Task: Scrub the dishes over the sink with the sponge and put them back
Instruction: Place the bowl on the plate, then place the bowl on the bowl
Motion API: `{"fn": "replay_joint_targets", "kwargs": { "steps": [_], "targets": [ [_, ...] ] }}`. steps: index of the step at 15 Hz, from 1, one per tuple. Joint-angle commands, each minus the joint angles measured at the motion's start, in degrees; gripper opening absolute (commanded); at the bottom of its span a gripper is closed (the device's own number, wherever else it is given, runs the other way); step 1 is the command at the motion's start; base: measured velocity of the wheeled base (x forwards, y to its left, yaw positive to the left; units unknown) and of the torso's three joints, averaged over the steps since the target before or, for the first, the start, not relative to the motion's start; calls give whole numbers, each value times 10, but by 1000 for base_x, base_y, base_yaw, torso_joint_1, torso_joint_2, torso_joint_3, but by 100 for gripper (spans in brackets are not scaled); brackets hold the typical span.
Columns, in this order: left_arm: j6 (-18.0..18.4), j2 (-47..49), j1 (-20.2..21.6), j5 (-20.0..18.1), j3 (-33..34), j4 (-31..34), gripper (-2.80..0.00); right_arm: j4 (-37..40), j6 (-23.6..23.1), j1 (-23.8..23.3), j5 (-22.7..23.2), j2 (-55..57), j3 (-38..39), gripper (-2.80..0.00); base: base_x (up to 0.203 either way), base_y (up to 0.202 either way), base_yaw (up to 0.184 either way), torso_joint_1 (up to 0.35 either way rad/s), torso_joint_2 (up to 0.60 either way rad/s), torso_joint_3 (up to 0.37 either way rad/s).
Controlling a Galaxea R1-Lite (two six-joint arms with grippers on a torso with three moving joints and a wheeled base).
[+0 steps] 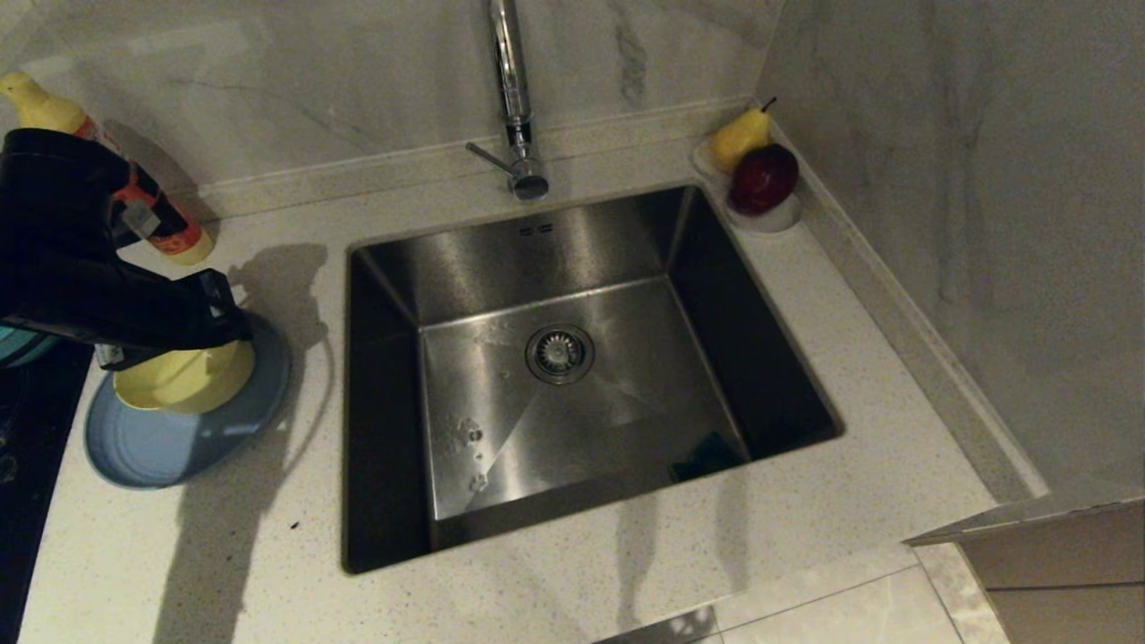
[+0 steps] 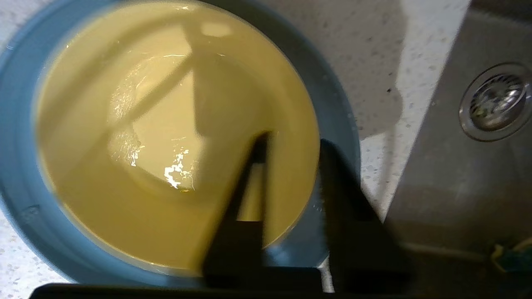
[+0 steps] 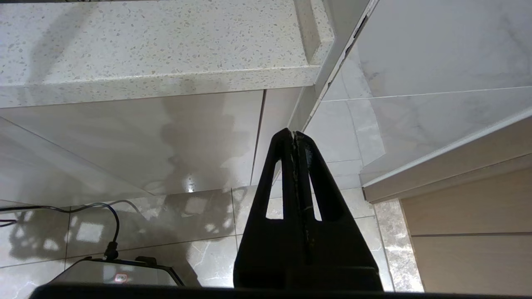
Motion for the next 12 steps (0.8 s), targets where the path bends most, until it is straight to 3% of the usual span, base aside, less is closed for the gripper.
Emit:
{"fn": "replay_joint_targets", "kwargs": {
  "steps": [1, 5, 9, 10, 12],
  "targets": [
    [-2, -16, 0, 0, 0, 2, 0, 0, -1, 0, 0, 0, 0, -280, 0, 0, 0, 0, 0, 0],
    [-5, -31, 0, 0, -10, -2, 0, 0, -1, 0, 0, 0, 1, -280, 0, 0, 0, 0, 0, 0],
    [-37, -94, 2, 1, -57, 23, 0, 0, -1, 0, 0, 0, 0, -280, 0, 0, 0, 0, 0, 0],
    [-39, -113, 5, 5, -59, 30, -280, 0, -1, 0, 0, 0, 0, -280, 0, 0, 0, 0, 0, 0],
    [-71, -140, 11, 56, -60, 36, -280, 0, -1, 0, 0, 0, 0, -280, 0, 0, 0, 0, 0, 0]
  ]
}}
